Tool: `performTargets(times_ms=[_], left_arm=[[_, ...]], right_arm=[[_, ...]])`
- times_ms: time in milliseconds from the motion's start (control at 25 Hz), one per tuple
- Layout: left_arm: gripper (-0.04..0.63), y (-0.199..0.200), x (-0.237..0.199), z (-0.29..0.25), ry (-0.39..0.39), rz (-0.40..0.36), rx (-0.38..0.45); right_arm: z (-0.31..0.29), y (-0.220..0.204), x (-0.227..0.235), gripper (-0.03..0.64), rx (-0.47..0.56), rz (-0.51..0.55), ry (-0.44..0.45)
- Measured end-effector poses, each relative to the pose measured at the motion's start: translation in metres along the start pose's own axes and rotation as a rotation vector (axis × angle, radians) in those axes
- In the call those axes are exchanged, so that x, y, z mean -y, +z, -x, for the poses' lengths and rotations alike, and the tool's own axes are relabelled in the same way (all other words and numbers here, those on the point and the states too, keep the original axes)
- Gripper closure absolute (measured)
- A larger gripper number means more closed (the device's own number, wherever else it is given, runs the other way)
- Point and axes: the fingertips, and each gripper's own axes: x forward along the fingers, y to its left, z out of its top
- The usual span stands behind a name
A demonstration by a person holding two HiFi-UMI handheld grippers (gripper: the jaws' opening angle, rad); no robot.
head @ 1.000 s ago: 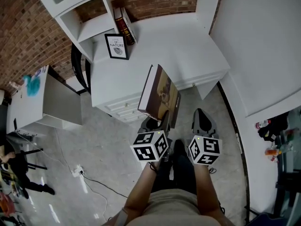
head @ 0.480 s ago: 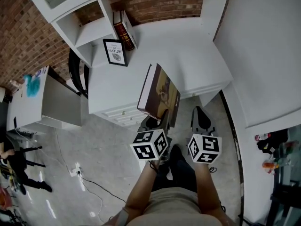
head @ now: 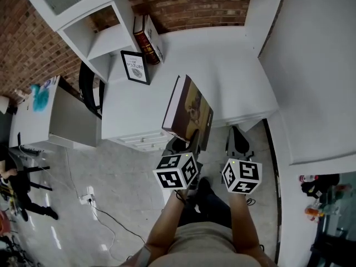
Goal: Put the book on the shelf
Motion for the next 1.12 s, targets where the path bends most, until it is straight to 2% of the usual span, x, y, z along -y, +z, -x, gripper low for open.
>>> performTargets(times_ms=[520, 840, 1120], left_arm=[[0.446, 0.003, 0.003, -0.035, 0.042, 0.02, -0.007], [0.446, 0.007, -0.012, -0.039, 0.06, 0.046, 0.0], [0.446, 0.026, -0.026, -0.06, 0.049, 0.043, 0.0]], right_arm=[[-0.033, 0.002, 0.028, 0.6, -0.018, -0.011, 0.035], [-0.048, 0.0, 0.02, 0.6, -0.031, -0.007, 0.049], [-0.077, 0.01, 0.017, 0.601, -0.029, -0.001, 0.042]])
